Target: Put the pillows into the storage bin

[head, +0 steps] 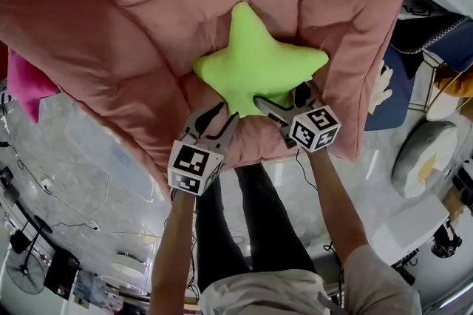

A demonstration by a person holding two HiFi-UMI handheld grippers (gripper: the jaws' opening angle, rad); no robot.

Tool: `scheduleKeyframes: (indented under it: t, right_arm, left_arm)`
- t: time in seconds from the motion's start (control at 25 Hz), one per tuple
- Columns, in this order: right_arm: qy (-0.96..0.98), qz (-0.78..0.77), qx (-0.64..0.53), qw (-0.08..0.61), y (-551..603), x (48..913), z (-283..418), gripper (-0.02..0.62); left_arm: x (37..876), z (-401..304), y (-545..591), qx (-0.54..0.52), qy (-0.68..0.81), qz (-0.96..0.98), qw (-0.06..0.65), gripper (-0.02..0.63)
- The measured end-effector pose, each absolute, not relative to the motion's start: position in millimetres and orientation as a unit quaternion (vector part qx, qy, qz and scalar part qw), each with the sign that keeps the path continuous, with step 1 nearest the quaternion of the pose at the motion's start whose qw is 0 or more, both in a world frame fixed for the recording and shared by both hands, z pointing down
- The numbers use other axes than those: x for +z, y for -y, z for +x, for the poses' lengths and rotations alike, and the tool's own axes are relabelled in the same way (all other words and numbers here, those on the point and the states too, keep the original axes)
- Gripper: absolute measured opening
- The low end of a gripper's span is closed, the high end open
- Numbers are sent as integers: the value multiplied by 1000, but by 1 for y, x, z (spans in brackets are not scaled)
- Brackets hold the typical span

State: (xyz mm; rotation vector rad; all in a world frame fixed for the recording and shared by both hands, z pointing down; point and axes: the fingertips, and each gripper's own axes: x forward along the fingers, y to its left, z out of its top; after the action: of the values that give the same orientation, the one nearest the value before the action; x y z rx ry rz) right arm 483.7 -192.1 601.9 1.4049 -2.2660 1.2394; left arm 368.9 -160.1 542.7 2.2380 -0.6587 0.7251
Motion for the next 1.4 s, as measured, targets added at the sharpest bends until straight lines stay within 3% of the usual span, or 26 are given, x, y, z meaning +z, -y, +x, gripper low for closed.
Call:
scheduleKeyframes:
  t: [0.48, 0.72, 0.96, 1.28, 1.4]
  right_arm:
    - [742, 511, 426, 81, 214, 618, 483, 578]
    - [742, 528, 401, 98, 200, 598, 477, 469]
    - [745, 547, 369, 101, 185, 562, 483, 457]
    - [765, 503, 401, -21, 167, 472, 469, 460]
    - [768, 484, 417, -39, 164, 444, 443, 463]
  left_arm:
    - [521, 350, 150, 247, 275, 854, 366, 147]
    - [511, 340, 123, 220, 281, 850, 388, 147]
    - [494, 311, 99, 195, 288, 855, 386, 147]
    - [456, 249, 95, 117, 356, 848, 376, 152]
    - [447, 225, 93, 101, 380, 841, 371, 226]
